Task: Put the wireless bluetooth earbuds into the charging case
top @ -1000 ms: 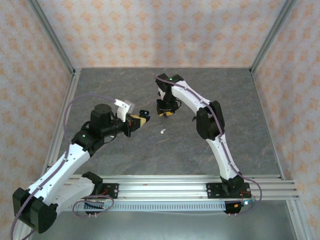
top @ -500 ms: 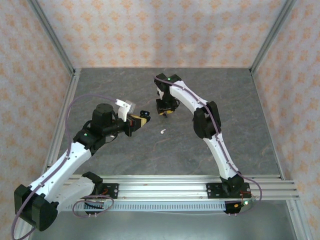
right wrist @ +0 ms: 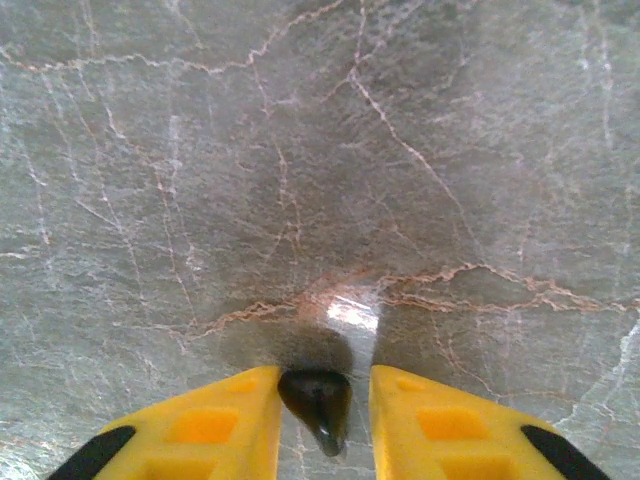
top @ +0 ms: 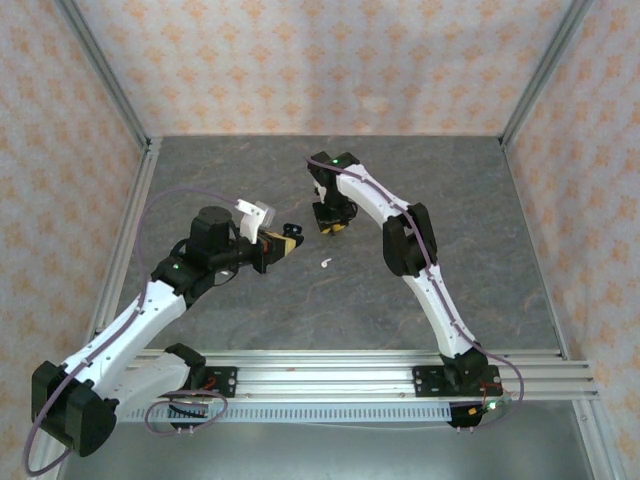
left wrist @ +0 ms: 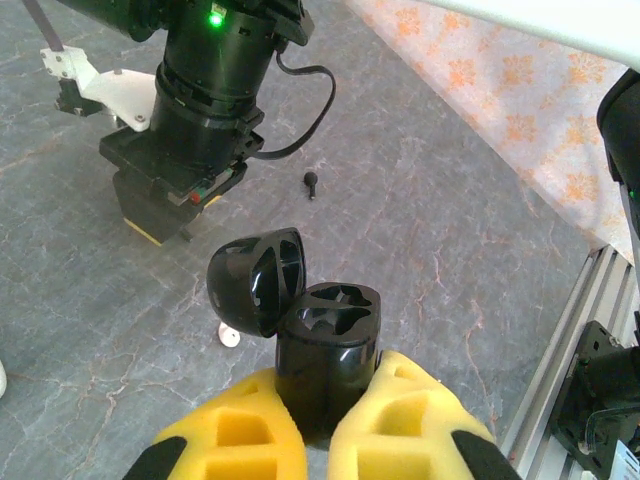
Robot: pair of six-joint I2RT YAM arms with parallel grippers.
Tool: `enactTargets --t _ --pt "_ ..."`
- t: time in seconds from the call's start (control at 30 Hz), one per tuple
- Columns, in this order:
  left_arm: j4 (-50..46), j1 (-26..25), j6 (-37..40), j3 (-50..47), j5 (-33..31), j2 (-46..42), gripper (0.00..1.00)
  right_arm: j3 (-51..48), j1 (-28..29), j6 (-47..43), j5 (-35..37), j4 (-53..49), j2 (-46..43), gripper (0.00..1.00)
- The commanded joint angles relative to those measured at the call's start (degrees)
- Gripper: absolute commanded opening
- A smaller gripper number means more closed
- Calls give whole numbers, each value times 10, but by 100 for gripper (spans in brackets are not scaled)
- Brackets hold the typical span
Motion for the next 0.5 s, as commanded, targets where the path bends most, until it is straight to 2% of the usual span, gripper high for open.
enactTargets --t 0.0,0.23,0.47 --pt "5 -8 -7 23 -10 4 0 6 5 -7 12 -25 16 26" --pt "-2 -15 -7 32 -16 10 0 -7 5 -5 13 -48 0 19" --pt "-4 -20 -2 38 -13 25 0 -151 6 38 39 -25 -88 19"
